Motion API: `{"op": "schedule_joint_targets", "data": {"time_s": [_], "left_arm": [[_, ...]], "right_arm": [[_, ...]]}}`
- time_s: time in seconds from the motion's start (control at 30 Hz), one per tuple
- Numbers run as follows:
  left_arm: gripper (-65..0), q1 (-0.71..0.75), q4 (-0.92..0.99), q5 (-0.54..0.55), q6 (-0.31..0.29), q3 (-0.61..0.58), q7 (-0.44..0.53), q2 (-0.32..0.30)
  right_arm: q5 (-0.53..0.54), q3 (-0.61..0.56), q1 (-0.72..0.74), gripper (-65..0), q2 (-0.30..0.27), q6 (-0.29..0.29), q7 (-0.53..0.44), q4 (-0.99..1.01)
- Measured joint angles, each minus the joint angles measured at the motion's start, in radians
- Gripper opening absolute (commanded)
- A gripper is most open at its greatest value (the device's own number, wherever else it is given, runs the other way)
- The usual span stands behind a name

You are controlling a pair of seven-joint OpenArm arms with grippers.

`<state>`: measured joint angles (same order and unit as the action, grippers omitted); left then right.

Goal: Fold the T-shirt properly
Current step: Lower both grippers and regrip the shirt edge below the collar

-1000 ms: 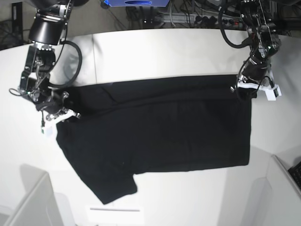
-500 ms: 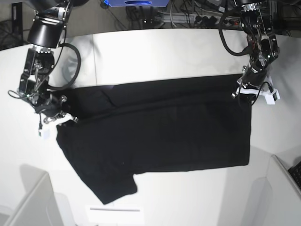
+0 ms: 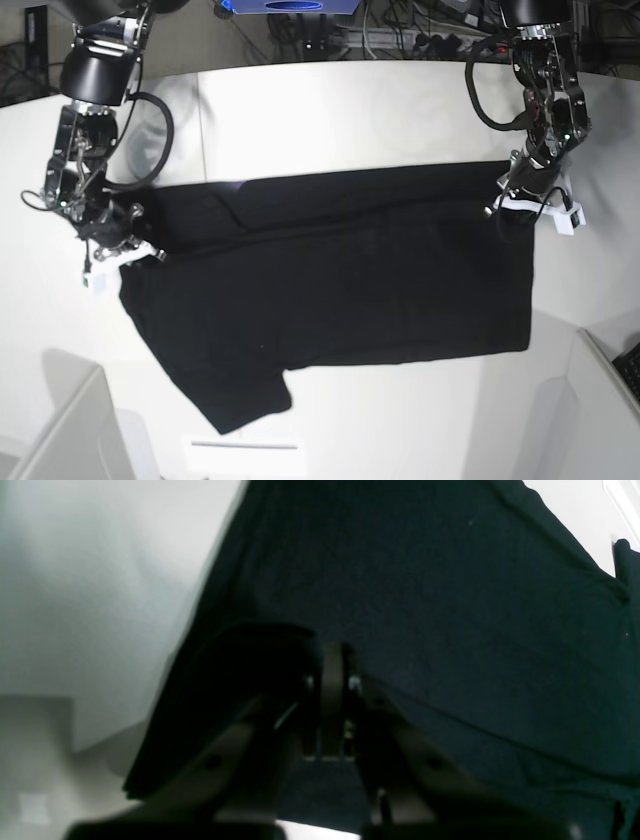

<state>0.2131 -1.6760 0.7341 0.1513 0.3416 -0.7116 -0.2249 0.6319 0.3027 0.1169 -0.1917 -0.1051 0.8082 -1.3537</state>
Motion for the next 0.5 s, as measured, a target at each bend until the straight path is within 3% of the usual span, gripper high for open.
{"op": "schedule_joint_targets", "data": {"time_s": [0.1,0.3,0.5], "left_arm": [[-65.0,0.000,0.002,0.000,0.000,0.000,0.000,0.000],[-63.5,-0.003,0.002,0.000,0.000,0.002,0.000,0.000],[-22.7,-0.003,-0.007,-0.002,0.000,0.003,0.004,0.000]], "right_arm": [[0.000,0.000,-0.001,-65.0,0.002,0.000,0.000,0.000],[-0.001,0.005,-0.001,-36.6,0.002,0.000,-0.001,0.000],[0.001,0.033,-0.001,-35.3,0.006,0.000,-0.001,-0.006]]}}
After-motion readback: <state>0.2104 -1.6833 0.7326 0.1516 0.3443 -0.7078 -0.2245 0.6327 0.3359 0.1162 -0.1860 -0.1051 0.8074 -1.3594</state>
